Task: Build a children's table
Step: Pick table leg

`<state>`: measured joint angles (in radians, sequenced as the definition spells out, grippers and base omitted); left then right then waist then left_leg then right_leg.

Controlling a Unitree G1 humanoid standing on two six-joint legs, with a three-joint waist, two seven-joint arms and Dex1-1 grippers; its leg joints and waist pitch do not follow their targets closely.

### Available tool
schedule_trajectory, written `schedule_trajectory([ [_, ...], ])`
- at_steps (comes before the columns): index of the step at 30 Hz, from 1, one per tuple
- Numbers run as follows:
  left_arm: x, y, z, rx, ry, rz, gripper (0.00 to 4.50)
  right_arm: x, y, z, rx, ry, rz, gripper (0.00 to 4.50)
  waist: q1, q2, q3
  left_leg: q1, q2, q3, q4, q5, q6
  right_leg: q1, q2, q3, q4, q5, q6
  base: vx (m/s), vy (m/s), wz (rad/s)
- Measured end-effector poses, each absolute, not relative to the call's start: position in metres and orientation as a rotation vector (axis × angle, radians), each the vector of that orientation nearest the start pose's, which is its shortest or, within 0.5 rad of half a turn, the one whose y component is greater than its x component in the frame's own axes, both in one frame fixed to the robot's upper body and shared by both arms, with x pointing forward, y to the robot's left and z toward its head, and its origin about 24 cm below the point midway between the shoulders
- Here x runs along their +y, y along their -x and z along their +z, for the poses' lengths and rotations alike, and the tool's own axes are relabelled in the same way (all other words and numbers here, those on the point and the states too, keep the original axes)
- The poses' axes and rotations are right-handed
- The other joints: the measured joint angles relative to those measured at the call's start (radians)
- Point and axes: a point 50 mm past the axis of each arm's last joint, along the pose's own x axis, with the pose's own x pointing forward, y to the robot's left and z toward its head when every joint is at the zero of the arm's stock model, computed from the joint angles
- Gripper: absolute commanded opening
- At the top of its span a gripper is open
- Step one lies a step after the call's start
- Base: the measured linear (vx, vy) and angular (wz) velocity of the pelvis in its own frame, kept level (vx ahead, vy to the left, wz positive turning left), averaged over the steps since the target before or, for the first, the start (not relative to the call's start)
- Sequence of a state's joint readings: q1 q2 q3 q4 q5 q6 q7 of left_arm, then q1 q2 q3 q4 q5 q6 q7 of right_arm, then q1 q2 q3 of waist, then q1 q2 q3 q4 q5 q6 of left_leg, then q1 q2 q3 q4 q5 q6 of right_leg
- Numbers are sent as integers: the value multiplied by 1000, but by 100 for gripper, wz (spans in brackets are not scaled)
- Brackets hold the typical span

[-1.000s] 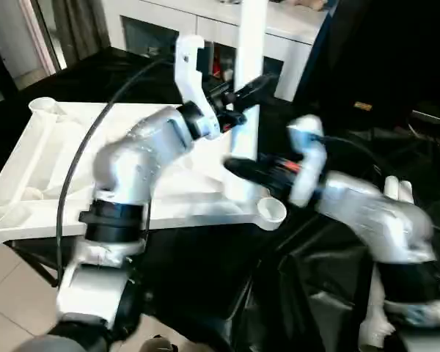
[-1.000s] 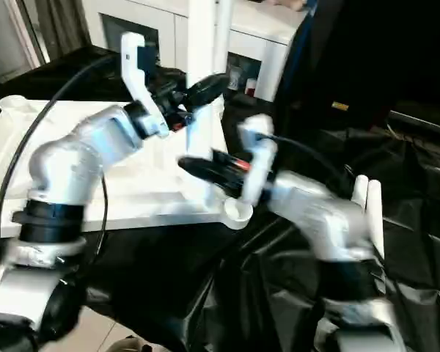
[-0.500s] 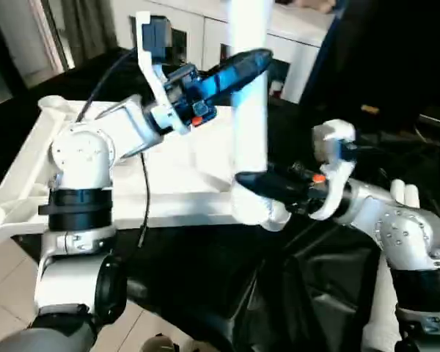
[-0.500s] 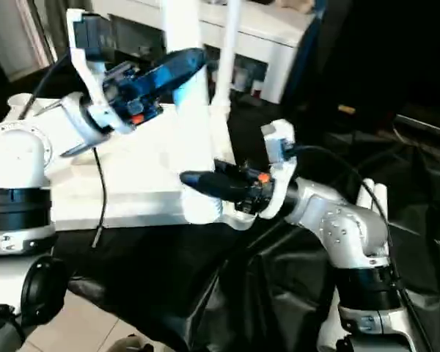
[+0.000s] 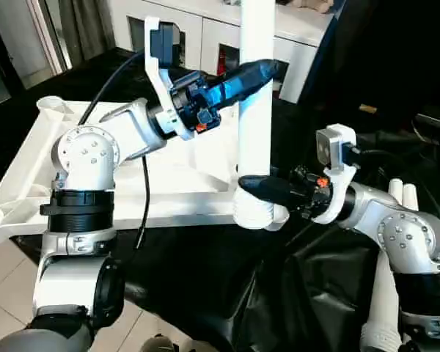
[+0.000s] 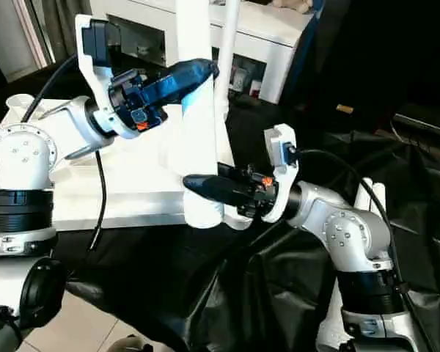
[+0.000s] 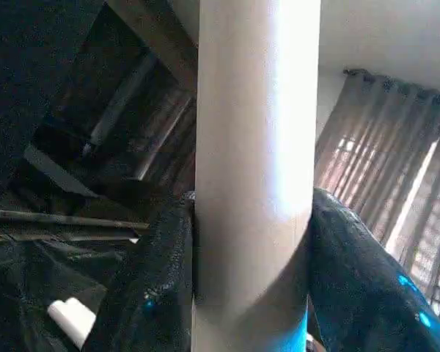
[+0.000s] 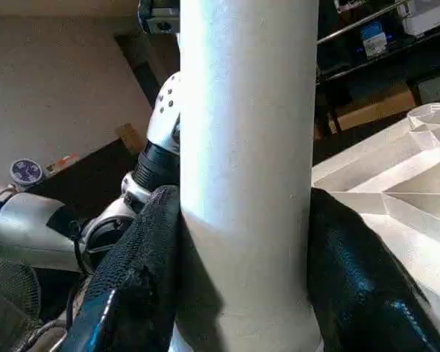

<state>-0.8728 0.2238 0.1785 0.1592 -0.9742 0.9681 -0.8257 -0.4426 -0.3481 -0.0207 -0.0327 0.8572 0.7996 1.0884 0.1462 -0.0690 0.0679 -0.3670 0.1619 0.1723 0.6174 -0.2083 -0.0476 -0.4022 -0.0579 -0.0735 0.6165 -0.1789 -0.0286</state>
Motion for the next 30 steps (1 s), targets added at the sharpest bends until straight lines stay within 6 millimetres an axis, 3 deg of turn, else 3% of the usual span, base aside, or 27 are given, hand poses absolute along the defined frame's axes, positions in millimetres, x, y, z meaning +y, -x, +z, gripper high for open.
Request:
schedule_trajectory([
  [4, 94, -321, 235, -5, 640, -1424, 184, -122, -277, 142, 119, -511, 1444, 194, -1, 0, 0, 0, 0, 0, 0, 0, 0, 0, 0, 0, 0, 0, 0, 0, 0, 0],
  [6, 92, -322, 234, -9, 625, -1409, 184, -121, -278, 141, 122, -500, 1428, 250, -1, 0, 0, 0, 0, 0, 0, 0, 0, 0, 0, 0, 0, 0, 0, 0, 0, 0],
  [11, 87, -332, 223, -16, 501, -1237, 183, -116, -287, 134, 128, -352, 1266, 296, -3, 0, 0, 0, 0, 0, 0, 0, 0, 0, 0, 0, 0, 0, 0, 0, 0, 0],
  [18, 73, -337, 221, -86, 330, -1094, 183, -103, -296, 130, 125, -303, 1103, 296, -5, 0, 0, 0, 0, 0, 0, 0, 0, 0, 0, 0, 0, 0, 0, 0, 0, 0],
  [24, 78, -344, 212, -79, 252, -894, 183, -94, -310, 130, 126, -278, 983, 296, -11, 0, 0, 1, 0, 0, 0, 1, -1, 0, 0, 0, 2, 0, 0, 0, 0, 0],
  [30, 78, -345, 201, -39, 229, -801, 183, -87, -321, 131, 129, -249, 894, 296, -8, 0, 0, 0, 0, 0, 0, 1, -2, 0, 0, 0, 1, 0, 0, 0, 0, 0],
])
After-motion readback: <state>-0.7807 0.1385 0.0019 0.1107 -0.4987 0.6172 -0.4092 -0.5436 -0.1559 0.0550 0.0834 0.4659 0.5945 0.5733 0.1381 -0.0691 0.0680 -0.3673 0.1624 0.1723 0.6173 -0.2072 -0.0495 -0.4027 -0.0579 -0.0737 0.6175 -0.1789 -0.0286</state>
